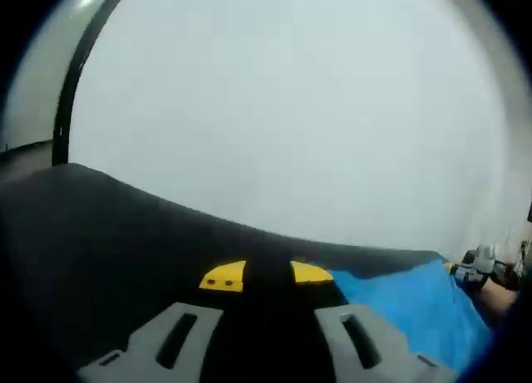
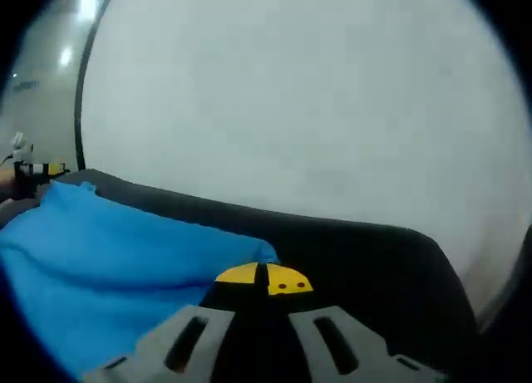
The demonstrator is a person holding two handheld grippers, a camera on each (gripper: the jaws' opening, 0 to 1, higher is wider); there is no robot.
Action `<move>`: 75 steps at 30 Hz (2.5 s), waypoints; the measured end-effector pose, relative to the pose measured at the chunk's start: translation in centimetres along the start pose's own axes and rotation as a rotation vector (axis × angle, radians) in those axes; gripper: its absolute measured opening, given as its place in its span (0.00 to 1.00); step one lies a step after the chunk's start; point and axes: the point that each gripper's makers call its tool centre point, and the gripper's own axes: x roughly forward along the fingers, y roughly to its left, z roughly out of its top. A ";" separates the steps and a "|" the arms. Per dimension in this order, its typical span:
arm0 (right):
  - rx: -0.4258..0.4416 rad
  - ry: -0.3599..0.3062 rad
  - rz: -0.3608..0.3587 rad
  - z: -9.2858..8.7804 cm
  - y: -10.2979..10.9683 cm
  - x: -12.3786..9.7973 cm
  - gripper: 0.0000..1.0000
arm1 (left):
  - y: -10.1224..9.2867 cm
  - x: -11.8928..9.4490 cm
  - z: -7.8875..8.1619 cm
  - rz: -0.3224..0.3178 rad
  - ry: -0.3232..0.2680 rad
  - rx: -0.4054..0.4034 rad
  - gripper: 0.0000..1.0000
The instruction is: Spread out the cloth and fold it
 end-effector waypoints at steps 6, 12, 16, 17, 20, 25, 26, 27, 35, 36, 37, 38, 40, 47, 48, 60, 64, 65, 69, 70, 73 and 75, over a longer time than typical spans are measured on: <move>-0.074 -0.003 0.007 -0.1 0.5 0.1 0.00 | -2.3 4.8 -3.3 0.079 0.128 0.271 0.30; -0.086 -0.011 0.018 0.1 0.7 0.1 0.00 | -2.0 5.7 -6.3 0.122 0.180 0.469 0.10; -0.111 -0.012 0.027 0.6 1.0 0.1 0.00 | -1.3 5.1 -3.9 0.126 0.149 0.504 0.00; -0.107 -0.014 0.050 1.0 1.3 0.2 0.00 | -1.2 4.8 -2.9 0.125 0.135 0.497 0.00; -0.124 -0.078 0.094 3.9 1.6 0.3 0.00 | -1.7 3.8 1.3 0.078 0.039 0.390 0.00; -0.184 -0.169 0.072 9.8 1.9 -0.1 0.00 | -1.0 2.4 7.2 0.042 -0.049 0.314 0.00; -0.221 -0.187 0.066 10.7 2.0 0.0 0.00 | -0.7 2.3 7.9 0.050 -0.057 0.314 0.00; -0.246 -0.193 0.059 11.2 2.1 0.1 0.00 | -0.3 2.3 8.3 0.058 -0.063 0.321 0.00; -0.275 -0.076 0.057 5.4 2.1 4.0 0.00 | 3.0 5.1 3.2 0.111 -0.014 0.329 0.00; -0.288 -0.052 0.058 4.2 2.0 4.4 0.00 | 3.3 5.7 2.3 0.113 -0.001 0.324 0.00; -0.294 -0.048 0.066 3.3 2.1 4.5 0.00 | 3.7 6.2 1.4 0.116 0.015 0.325 0.00; -0.291 -0.049 0.080 2.5 2.1 4.6 0.00 | 4.1 6.7 0.5 0.119 0.035 0.338 0.00; -0.225 -0.068 0.093 1.8 1.7 4.5 0.00 | 4.9 7.5 -1.0 0.116 0.054 0.334 0.00; -0.242 -0.045 0.087 1.5 2.1 5.5 0.00 | 5.9 8.5 -3.0 0.161 0.012 0.443 0.00; -0.235 -0.049 0.081 1.6 2.1 5.4 0.00 | 6.1 8.4 -2.9 0.152 0.015 0.361 0.00; 0.023 -0.167 0.079 4.4 0.9 3.4 0.33 | 3.5 -2.5 4.4 -0.171 -0.254 -0.261 0.20; 0.073 -0.186 0.159 5.2 3.1 0.9 0.30 | 3.2 -8.3 5.6 -0.128 -0.182 -0.050 0.20; 0.165 -0.210 0.185 6.2 3.6 -0.1 0.27 | 2.7 -10.2 5.9 -0.119 -0.163 0.023 0.20; 0.224 -0.305 0.232 12.2 5.1 -6.0 0.24 | 0.9 -17.7 8.9 -0.145 -0.262 0.136 0.21; 0.226 -0.323 0.220 13.7 5.2 -7.9 0.22 | 0.6 -18.9 8.9 -0.147 -0.267 0.140 0.22; 0.231 -0.386 0.221 17.8 7.1 -15.1 0.19 | -0.3 -23.4 8.7 -0.160 -0.270 0.181 0.24; 0.162 -0.390 0.210 18.4 8.8 -19.7 0.19 | -0.9 -26.0 7.7 -0.171 -0.271 0.174 0.24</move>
